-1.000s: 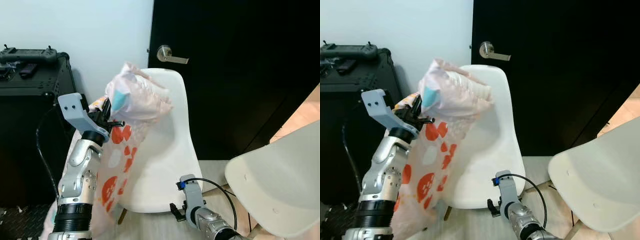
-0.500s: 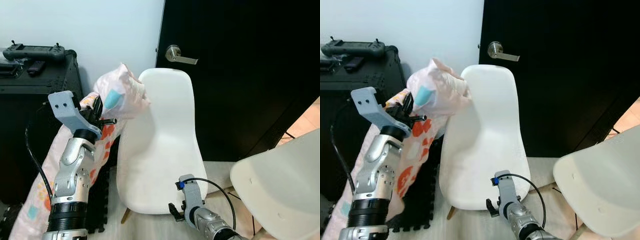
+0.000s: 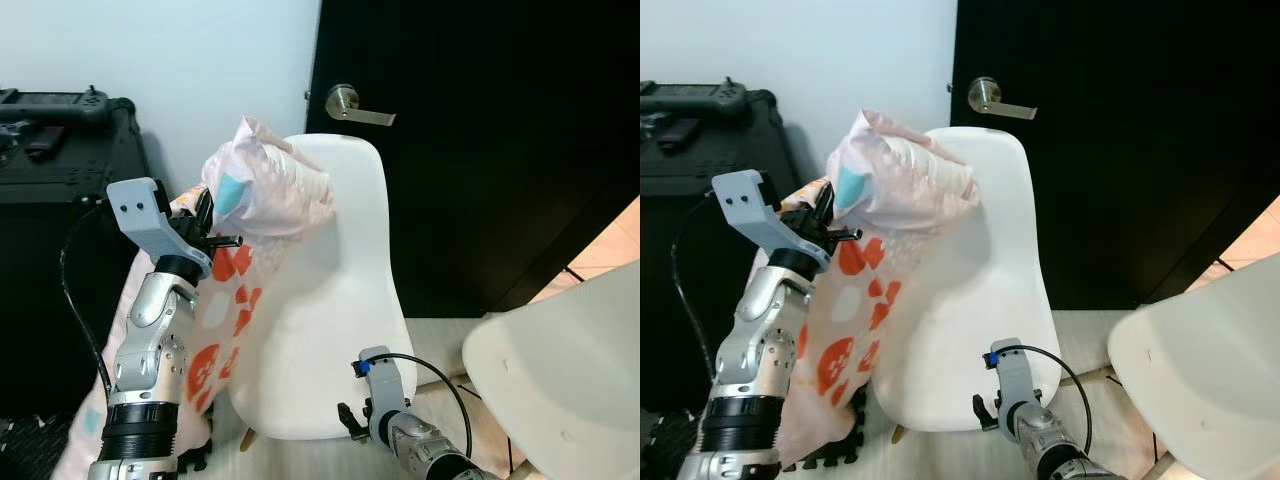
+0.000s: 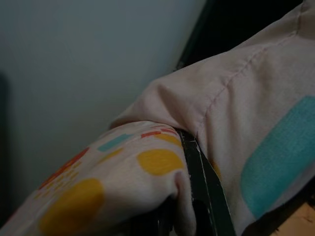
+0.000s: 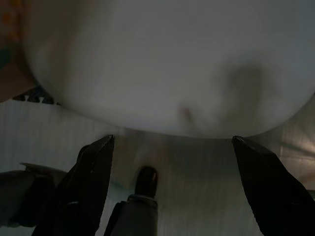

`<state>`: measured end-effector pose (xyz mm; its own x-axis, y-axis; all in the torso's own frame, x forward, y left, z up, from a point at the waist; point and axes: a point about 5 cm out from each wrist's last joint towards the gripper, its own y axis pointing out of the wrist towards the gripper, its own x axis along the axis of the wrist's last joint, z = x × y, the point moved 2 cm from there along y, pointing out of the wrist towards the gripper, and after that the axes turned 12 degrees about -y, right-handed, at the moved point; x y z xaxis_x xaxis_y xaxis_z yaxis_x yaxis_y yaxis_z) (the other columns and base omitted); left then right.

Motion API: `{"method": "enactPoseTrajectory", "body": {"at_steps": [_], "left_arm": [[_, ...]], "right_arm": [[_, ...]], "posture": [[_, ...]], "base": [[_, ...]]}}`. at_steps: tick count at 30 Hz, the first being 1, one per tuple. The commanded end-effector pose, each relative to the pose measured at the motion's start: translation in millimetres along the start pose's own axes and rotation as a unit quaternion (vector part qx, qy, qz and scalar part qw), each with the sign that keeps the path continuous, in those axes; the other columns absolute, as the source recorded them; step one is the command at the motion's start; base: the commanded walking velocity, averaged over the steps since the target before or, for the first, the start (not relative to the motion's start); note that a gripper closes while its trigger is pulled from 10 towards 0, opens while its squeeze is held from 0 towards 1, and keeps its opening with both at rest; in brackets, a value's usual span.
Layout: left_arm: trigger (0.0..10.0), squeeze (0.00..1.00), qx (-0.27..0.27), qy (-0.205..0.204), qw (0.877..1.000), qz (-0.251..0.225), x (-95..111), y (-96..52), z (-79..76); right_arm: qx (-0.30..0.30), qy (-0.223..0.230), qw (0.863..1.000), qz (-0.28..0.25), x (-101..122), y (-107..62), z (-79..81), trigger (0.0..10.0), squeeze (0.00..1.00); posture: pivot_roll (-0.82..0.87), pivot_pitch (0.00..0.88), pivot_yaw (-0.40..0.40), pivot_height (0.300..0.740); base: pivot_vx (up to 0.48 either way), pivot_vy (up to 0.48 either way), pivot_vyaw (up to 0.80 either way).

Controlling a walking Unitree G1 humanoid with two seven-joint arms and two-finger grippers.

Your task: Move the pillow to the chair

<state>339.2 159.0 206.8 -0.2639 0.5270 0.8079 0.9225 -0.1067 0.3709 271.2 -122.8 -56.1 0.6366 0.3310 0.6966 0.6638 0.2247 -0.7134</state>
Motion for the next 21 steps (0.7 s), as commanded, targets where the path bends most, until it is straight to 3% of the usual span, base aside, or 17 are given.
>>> {"method": "enactPoseTrajectory", "body": {"at_steps": [1,6,12,18,21], "left_arm": [[10.0,0.0,-0.04,0.004,0.999,-0.027,12.3,7.8,-18.3],[10.0,0.0,-0.042,0.002,0.999,-0.024,9.9,7.5,-20.9],[10.0,0.0,-0.05,0.0,0.999,-0.02,9.0,7.1,-22.1],[10.0,0.0,-0.04,0.013,0.999,-0.003,1.8,6.0,-19.0],[10.0,0.0,-0.033,0.016,0.999,-0.007,2.5,6.5,-17.7]], "right_arm": [[-0.004,0.006,1.0,0.008,-5.1,-0.9,-1.2,10.0,0.0],[-0.004,0.006,1.0,0.008,-4.8,-0.8,-1.0,10.0,0.0],[-0.004,0.006,1.0,0.008,-4.5,-0.7,-1.1,10.0,0.0],[-0.002,0.005,1.0,0.008,-5.1,-0.8,-0.9,10.0,0.0],[-0.002,0.005,1.0,0.008,-5.0,-0.8,-0.9,10.0,0.0]], "posture": [[0.06,0.04,-0.096,0.74],[0.06,0.041,-0.098,0.74],[0.06,0.041,-0.098,0.74],[0.06,0.037,-0.099,0.74],[0.06,0.037,-0.099,0.74]], "base": [[0.289,0.0,0.0],[0.264,0.0,0.0],[0.0,0.0,0.0],[0.0,-0.428,0.0],[0.0,0.0,0.0]]}}
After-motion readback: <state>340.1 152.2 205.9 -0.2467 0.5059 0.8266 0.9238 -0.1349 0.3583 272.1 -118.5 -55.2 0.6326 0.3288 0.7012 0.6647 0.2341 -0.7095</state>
